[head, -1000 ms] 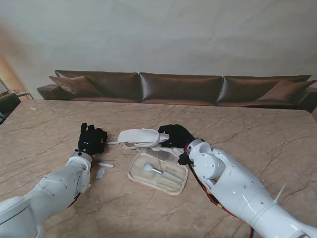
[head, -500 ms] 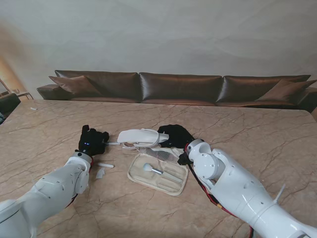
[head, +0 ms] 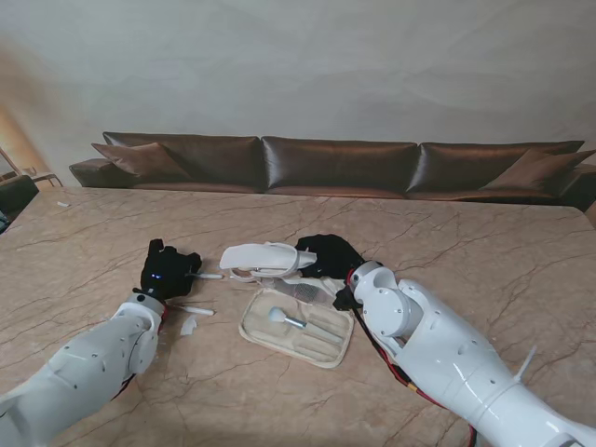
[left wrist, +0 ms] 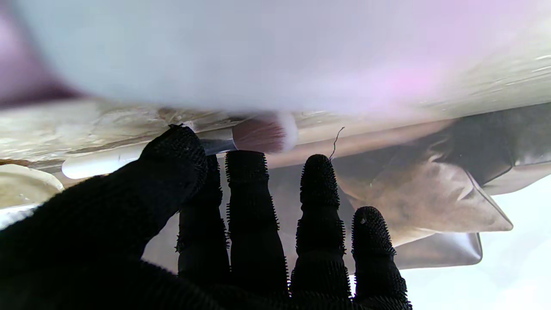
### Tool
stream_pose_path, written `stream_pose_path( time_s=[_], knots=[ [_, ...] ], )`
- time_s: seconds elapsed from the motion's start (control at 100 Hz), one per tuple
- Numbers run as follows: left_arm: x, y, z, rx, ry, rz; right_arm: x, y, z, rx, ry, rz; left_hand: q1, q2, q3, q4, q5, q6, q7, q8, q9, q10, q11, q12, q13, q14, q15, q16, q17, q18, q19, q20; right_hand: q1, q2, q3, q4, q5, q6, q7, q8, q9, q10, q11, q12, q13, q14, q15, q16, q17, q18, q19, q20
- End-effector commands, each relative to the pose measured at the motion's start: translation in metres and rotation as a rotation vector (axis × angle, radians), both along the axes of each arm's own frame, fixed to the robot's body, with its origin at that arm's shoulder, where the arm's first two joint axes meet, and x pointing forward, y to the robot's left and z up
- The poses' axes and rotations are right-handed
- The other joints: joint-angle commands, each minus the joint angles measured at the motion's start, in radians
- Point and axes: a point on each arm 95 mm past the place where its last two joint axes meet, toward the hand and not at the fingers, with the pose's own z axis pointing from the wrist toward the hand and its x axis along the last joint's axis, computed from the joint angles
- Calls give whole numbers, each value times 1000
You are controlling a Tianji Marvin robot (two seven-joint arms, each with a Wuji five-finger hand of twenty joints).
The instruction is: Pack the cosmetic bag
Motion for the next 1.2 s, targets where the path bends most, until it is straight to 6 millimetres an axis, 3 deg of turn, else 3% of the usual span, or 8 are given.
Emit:
stream_pose_path(
  time_s=[0.0,0.22,0.6,1.19],
  knots=[
    [-71,30,-81,84,227,43,-6,10,-2,10,10,23,62,-5,27,5,24,-82,88,-4,35,-14,5,30,27,-15,17,21,-12,-3,31,-1,68,59,56,10,37,-141,87,-7,55,-38,22,1,104,-45,65,7,56,-7,63,0],
    [-72,31,-78,66,193,28,-6,11,-2,6,10,27,61,-21,46,5,41,-100,96,-2,56,-10,29,61,57,-22,32,37,12,-14,63,-4,68,58,56,10,37,-142,87,-8,55,-38,21,1,105,-45,66,7,57,-6,63,-1],
    [-81,34,-53,95,129,-17,-3,14,2,5,8,16,51,-36,68,8,64,-114,73,2,80,-14,17,62,76,-28,22,45,10,-15,75,-30,70,59,56,10,36,-142,88,-8,54,-39,21,0,104,-46,65,6,57,-7,64,-2],
    [-84,18,-13,102,8,-91,-1,20,0,13,15,16,53,-35,70,6,69,-125,60,14,81,-19,10,75,79,-31,12,53,16,-22,80,-43,70,58,56,11,35,-144,88,-9,54,-40,21,1,104,-46,64,5,57,-7,64,-3]
  ],
)
